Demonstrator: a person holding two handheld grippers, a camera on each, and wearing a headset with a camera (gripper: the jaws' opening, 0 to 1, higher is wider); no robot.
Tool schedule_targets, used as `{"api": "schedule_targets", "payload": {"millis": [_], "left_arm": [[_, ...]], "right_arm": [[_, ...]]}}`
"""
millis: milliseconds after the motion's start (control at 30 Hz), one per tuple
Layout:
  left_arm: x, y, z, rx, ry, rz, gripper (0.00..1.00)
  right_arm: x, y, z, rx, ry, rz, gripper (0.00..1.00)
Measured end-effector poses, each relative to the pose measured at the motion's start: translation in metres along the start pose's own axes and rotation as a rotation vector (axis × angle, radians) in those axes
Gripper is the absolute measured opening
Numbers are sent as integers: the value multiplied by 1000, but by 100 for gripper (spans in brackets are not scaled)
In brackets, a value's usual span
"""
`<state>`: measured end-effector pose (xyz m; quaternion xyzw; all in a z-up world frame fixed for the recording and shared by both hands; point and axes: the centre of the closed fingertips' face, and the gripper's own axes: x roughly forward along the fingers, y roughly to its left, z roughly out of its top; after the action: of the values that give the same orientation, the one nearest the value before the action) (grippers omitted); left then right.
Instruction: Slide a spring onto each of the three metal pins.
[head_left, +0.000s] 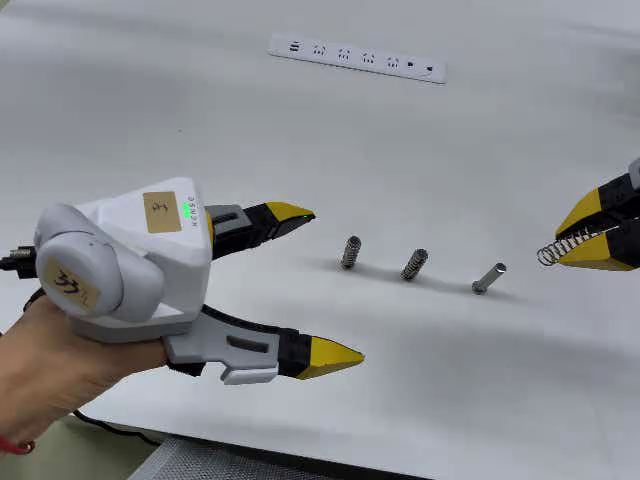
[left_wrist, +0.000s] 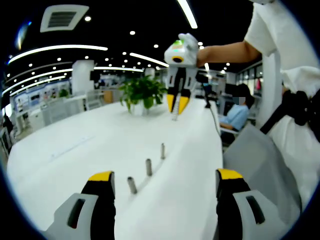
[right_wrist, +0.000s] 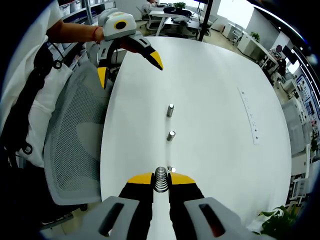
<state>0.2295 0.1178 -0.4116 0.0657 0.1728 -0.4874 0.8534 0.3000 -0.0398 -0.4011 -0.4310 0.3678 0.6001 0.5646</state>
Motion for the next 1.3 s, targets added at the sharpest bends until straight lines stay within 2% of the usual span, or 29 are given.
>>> {"api": "schedule_targets", "payload": {"millis": [300,633,867,1300], "left_arm": [[2,8,-7,-8,2,1,100],[4,13,-12,-24,-9,-7,100],[6,14,-15,-47,-20,-2,100],[6,14,-15,-78,-41,-1,100]], "right_arm": [[22,-14,-11,29,25,-4,12],[43,-26,-20,56,45,-4,12],[59,-23,-25,61,71,20,12],[72,-21,-27,64,92,45,12]]}}
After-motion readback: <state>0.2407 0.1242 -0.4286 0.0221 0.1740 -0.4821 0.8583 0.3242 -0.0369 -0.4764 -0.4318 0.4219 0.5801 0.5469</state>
